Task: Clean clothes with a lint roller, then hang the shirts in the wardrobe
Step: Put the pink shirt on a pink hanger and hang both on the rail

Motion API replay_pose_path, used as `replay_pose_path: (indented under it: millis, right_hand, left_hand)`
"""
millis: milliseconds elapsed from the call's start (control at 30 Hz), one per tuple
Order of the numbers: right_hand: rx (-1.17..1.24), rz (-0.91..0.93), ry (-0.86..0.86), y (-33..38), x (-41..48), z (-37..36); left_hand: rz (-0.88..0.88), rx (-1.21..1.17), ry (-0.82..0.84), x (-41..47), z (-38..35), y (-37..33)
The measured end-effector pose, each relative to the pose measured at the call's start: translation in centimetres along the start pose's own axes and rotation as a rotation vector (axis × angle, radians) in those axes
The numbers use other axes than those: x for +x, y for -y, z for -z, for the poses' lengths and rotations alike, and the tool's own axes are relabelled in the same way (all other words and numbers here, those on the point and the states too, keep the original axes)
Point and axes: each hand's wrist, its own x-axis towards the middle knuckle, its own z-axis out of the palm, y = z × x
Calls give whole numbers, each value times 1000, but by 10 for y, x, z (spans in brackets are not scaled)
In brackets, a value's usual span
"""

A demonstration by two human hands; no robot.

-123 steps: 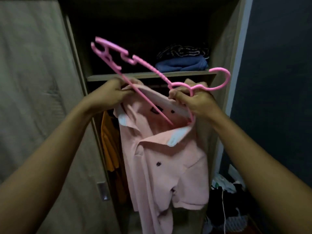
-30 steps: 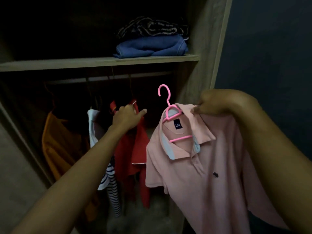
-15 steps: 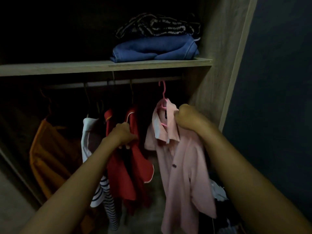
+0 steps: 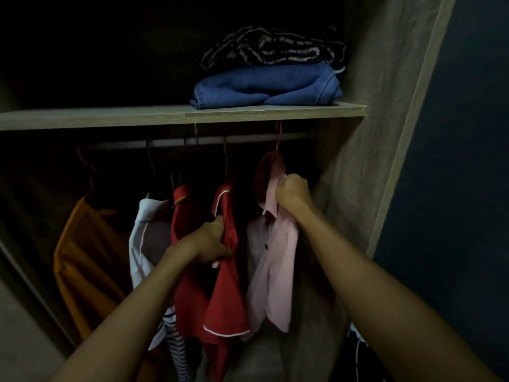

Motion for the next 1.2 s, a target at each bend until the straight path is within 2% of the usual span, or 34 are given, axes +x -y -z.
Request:
replay_pose_path:
  millis: [133,200,267,300,433,533,767,867,1000,1100,1200]
  right_hand:
    - [0,-11,11,-15,7,-13]
    - [2,-16,-3,-20,8,-18]
    - [-14,-31,-12,-23,9,-20]
    - [-25,-37,-12,-23,10,-20]
    - [-55,-47,8,-30,10,-20]
    - [-61,-46,15,-36,9,-21]
    - [-130,16,29,-39,3,-23]
    - [-153,128,-64,-34,-7,-23]
    - [-17,410,-301,-10,-35,-34]
    - [145,556,-249,22,-62,-56]
    - [255,598,-117,56,-98,-90]
  left_hand:
    - [33,-170,92,0,13,5]
    - [15,-171,-78,4,22,3]
    - [0,5,-312,12,30,0]
    - [-1,84,-359,17,33,-1]
    - [46,187,-274,30,23,0]
    - [33,92,-237,30,12,4]
    - [-57,-26,-279,20,10,-2]
    - [-69,17,-324,11,11,-2]
    - [-135,-21,-568,-18,18,8]
    - [-274,-38,-819,-54,31,25]
    - [-328,136,-1050,-95,48,57]
